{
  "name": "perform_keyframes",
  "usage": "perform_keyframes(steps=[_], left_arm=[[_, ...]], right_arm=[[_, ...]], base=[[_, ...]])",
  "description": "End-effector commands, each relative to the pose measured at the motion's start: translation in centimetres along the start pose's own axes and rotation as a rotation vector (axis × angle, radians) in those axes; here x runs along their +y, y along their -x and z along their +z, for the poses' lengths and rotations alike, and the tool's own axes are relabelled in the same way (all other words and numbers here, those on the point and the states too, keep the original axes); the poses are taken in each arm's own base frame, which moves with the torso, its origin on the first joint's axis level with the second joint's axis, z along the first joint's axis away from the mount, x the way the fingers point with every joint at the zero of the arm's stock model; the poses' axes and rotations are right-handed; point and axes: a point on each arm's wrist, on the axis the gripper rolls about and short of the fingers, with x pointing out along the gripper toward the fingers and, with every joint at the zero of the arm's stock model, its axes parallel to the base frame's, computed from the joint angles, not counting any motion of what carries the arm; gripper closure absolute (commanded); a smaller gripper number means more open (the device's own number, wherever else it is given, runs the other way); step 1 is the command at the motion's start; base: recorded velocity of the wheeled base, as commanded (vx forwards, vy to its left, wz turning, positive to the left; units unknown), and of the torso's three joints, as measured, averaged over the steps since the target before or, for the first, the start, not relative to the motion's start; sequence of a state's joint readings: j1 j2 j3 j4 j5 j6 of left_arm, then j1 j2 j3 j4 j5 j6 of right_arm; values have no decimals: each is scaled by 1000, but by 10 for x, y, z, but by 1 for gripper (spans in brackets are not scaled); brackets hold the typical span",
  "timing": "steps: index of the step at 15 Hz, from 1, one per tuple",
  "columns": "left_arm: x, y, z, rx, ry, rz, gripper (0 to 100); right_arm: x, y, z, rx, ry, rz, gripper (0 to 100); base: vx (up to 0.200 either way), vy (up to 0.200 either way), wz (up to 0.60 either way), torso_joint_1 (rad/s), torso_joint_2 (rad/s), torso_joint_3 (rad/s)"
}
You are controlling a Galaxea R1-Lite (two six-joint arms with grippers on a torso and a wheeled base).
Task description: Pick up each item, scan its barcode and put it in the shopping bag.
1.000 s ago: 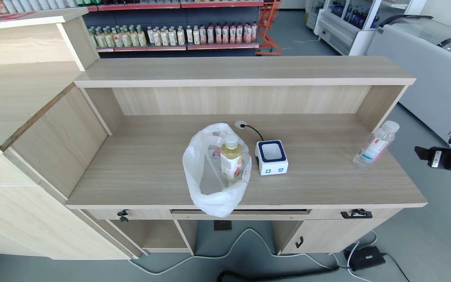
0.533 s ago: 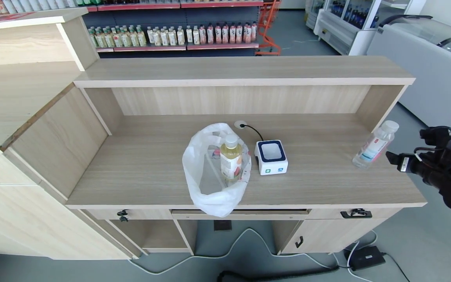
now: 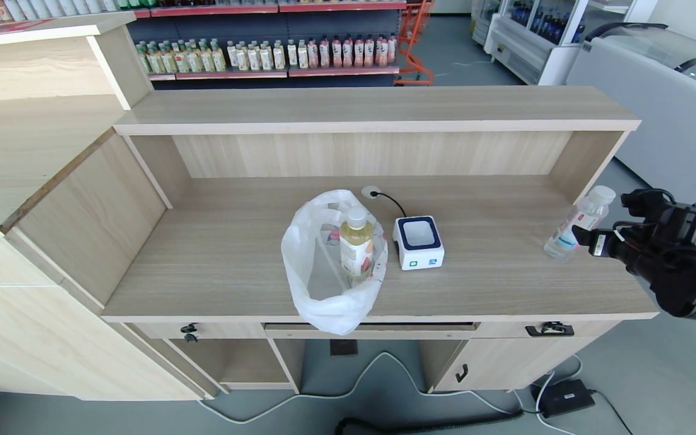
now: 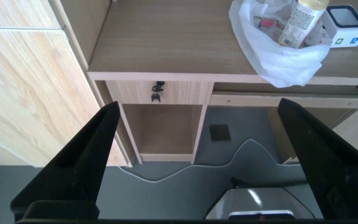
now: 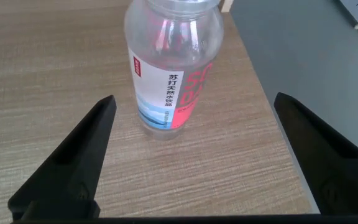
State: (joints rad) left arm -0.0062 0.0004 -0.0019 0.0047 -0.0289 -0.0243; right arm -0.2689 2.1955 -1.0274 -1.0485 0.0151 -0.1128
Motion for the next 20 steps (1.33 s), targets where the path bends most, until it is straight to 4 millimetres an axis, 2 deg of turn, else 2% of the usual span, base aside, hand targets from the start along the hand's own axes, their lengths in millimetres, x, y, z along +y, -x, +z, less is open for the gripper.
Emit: perform_keyframes(steps=[1, 9, 13, 20], left_arm=[[0, 0, 0, 0, 0, 0, 0], [0, 0, 0, 0, 0, 0, 0], [0, 0, 0, 0, 0, 0, 0], [0, 0, 0, 0, 0, 0, 0]], right_arm=[[5, -7, 1, -10, 2, 10, 0], [8, -34, -6, -31, 8, 16, 0], [24, -47, -4, -44, 10, 52, 0], [28, -59, -11, -46, 13, 54, 0]], base=[[0, 0, 0, 0, 0, 0], [0, 0, 0, 0, 0, 0], [0, 0, 0, 0, 0, 0], [0, 0, 0, 0, 0, 0]])
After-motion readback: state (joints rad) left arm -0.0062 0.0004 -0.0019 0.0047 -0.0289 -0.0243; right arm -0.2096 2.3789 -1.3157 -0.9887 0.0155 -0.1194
